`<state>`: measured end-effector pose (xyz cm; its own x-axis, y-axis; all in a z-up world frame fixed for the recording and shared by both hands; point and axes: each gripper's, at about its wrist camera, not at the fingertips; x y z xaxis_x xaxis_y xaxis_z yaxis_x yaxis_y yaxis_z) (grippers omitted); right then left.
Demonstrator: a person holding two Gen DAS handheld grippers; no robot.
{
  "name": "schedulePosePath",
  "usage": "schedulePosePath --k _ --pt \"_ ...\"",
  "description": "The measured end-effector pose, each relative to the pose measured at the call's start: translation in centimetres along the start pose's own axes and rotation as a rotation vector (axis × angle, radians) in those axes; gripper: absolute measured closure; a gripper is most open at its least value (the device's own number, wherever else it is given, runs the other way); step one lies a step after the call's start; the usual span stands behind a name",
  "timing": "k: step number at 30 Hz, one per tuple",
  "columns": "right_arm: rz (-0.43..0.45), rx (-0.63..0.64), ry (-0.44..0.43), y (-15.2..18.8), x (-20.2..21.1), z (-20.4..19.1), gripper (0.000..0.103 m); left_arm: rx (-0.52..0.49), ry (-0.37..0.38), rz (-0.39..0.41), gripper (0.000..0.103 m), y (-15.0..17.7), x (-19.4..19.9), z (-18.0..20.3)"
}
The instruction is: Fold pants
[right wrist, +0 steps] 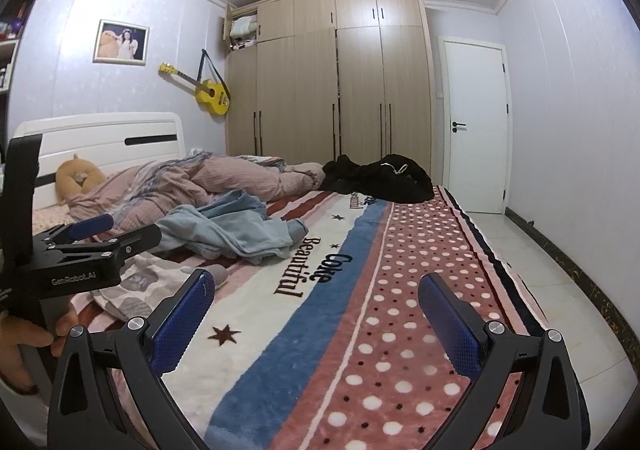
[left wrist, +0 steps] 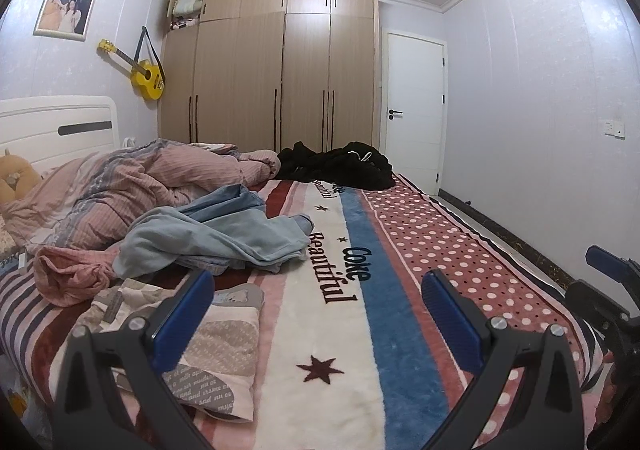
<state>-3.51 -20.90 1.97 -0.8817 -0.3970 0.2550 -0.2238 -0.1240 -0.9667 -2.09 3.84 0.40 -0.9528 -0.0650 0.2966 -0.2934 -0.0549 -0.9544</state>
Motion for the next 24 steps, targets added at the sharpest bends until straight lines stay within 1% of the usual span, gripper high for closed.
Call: schedulePosePath --k 24 --pt "0.003 -0.009 -0.003 0.09 0.0 -0.31 0.001 0.004 -0.004 0.0 0.001 0.28 -0.34 -0.14"
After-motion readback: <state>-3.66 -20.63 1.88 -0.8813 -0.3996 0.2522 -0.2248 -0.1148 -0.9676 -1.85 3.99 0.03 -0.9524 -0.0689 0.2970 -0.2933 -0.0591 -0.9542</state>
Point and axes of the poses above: each gripper's, at about its wrist camera, not at the fingertips, and x roughly against the way its jaws point, z to its right, y to its underside
